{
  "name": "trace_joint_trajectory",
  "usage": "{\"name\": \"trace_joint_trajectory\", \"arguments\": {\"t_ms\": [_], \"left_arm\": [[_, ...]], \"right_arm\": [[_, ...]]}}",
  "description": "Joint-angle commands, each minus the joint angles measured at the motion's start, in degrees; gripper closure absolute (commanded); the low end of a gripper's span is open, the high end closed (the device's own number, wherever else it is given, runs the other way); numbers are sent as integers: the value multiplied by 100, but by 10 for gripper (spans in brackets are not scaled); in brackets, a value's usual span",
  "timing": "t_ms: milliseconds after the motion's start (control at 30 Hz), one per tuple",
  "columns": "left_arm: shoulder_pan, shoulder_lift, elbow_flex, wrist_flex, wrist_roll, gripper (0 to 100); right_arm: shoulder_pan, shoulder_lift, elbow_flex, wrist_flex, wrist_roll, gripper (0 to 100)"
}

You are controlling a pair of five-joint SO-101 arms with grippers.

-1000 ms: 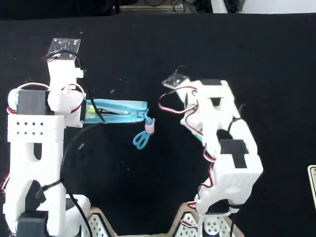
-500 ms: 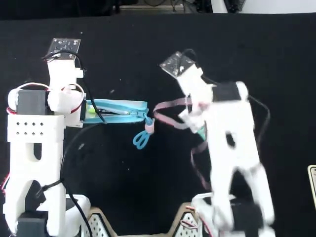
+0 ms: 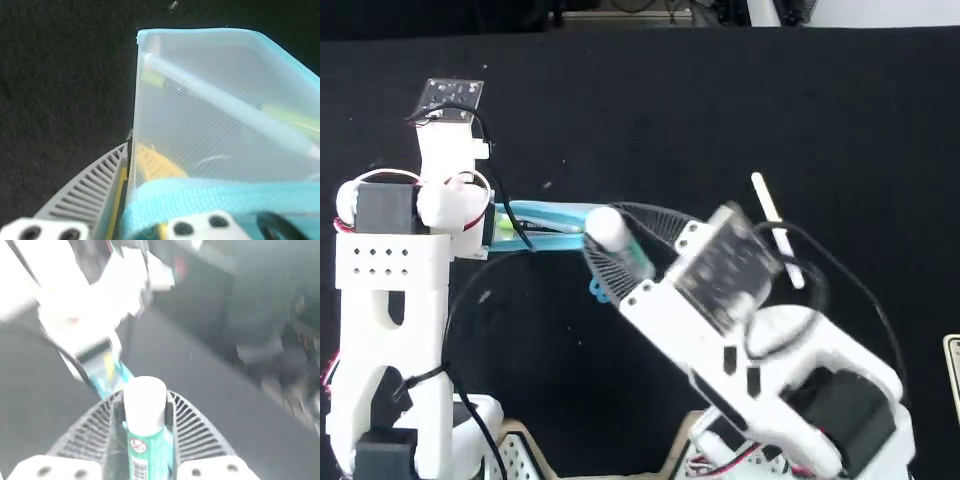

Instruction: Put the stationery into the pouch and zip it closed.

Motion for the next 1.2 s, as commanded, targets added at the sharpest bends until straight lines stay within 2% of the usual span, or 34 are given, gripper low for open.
{"name": "trace_joint_trajectory", "arguments": {"t_ms": [0, 100, 267, 567, 733, 1067, 1167], "left_arm": [[48, 44, 110, 0, -53, 970], [48, 44, 110, 0, -53, 970], [48, 44, 110, 9, -53, 970], [48, 44, 110, 26, -53, 970], [48, 44, 110, 26, -53, 970], [48, 44, 110, 26, -53, 970], [48, 44, 110, 26, -53, 970]], "right_arm": [[-536, -145, -22, -1204, -360, 987], [-747, -145, 268, -1934, -352, 987], [-932, -180, 1569, -3086, -290, 987], [-862, -180, 3284, -4721, -220, 987], [-510, -189, 3978, -5662, -255, 987], [-176, -180, 4163, -6374, -281, 988], [-79, -180, 4391, -6374, -571, 988]]}}
